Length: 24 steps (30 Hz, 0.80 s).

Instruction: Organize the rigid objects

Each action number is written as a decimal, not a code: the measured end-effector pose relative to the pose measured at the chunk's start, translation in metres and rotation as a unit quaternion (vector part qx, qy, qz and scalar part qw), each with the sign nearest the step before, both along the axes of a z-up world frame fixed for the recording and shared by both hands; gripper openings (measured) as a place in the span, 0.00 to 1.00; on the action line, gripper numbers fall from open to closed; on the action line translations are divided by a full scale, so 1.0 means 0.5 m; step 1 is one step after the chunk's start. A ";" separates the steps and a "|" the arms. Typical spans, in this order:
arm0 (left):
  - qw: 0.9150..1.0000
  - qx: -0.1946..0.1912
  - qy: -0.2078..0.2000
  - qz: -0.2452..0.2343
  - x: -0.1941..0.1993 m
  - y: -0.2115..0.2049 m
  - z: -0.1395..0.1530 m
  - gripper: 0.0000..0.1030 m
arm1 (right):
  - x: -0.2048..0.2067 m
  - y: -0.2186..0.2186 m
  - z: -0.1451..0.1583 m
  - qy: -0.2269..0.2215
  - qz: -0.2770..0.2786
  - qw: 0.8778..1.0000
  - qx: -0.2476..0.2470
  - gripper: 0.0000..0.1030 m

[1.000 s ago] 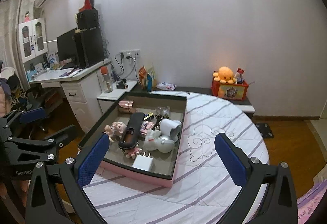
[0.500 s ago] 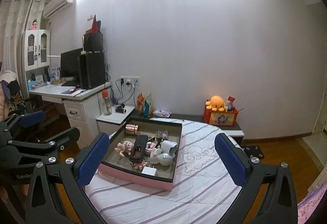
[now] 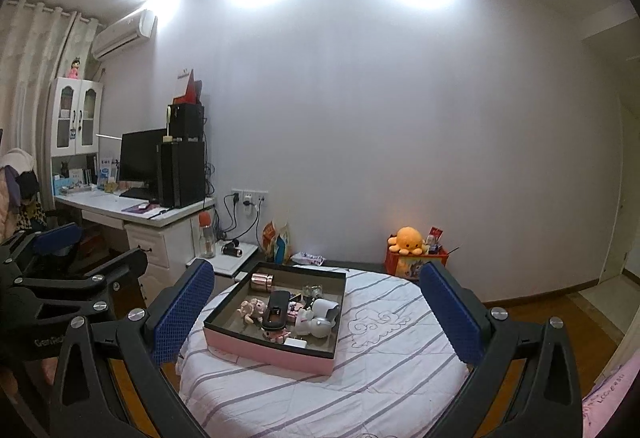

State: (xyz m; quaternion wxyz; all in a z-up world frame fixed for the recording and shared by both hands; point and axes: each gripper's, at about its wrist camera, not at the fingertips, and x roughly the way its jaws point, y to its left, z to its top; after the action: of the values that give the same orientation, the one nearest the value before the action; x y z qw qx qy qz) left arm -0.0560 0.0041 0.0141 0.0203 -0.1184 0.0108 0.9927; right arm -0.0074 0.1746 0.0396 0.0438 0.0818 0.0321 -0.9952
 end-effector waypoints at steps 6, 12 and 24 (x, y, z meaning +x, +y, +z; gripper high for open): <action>0.999 -0.004 0.047 0.003 0.092 0.010 0.026 1.00 | 0.073 -0.004 0.013 0.026 -0.002 1.000 0.003 1.00; 0.997 -0.006 0.077 0.005 0.142 0.021 0.046 1.00 | 0.117 0.005 0.024 0.059 -0.008 0.998 -0.001 1.00; 0.996 -0.002 0.091 0.012 0.157 0.033 0.051 1.00 | 0.136 0.015 0.025 0.083 -0.016 0.996 -0.010 1.00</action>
State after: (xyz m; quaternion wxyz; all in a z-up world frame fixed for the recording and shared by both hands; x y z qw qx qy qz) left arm 0.0226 0.0206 0.0396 0.0067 -0.0274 0.0133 0.9995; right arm 0.0605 0.1822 0.0522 0.0257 -0.0013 0.0244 -0.9994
